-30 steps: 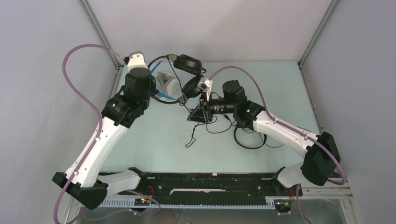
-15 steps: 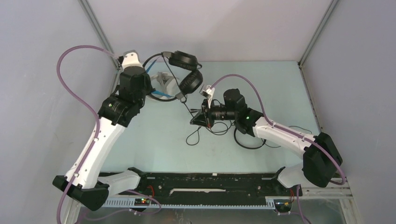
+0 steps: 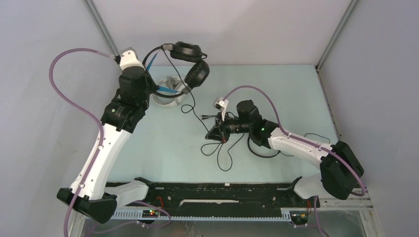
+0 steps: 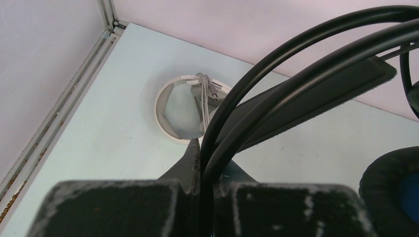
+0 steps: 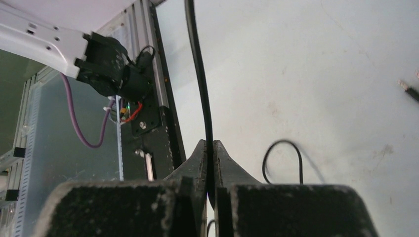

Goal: Wrap the headphones
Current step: Wrap the headphones cable around the headphones.

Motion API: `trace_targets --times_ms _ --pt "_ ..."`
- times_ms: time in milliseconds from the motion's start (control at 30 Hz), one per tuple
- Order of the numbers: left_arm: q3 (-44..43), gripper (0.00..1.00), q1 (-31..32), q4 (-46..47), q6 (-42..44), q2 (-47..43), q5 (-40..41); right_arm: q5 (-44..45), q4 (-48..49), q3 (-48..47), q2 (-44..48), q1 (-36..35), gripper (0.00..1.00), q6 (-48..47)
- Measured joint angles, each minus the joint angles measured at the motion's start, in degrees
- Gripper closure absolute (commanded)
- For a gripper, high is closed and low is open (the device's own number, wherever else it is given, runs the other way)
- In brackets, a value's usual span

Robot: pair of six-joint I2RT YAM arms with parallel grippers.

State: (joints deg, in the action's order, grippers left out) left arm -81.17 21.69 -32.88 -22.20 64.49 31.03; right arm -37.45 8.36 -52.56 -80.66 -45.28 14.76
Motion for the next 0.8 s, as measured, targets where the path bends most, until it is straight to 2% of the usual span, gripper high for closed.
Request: trace_targets --times_ms 233,533,600,800 --pt "-1.16 1.0 -2.47 0.42 -1.77 -0.07 -2.8 4.02 -1.18 5.53 -0.61 1.97 1.0 1.4" --pt "-5.97 1.0 -7.02 -0.9 -2.8 -1.95 -5.73 10.05 -2.03 5.57 -8.94 4.33 0.99 4.39" --pt "-5.97 1.0 -7.1 -1.79 -2.78 -2.62 -5.84 11.61 -1.66 5.57 -8.87 4.46 0.96 5.62" --pt "-5.97 1.0 -7.61 -1.44 -3.17 -2.82 -5.97 15.32 -2.38 6.14 -6.58 5.77 0.72 7.72"
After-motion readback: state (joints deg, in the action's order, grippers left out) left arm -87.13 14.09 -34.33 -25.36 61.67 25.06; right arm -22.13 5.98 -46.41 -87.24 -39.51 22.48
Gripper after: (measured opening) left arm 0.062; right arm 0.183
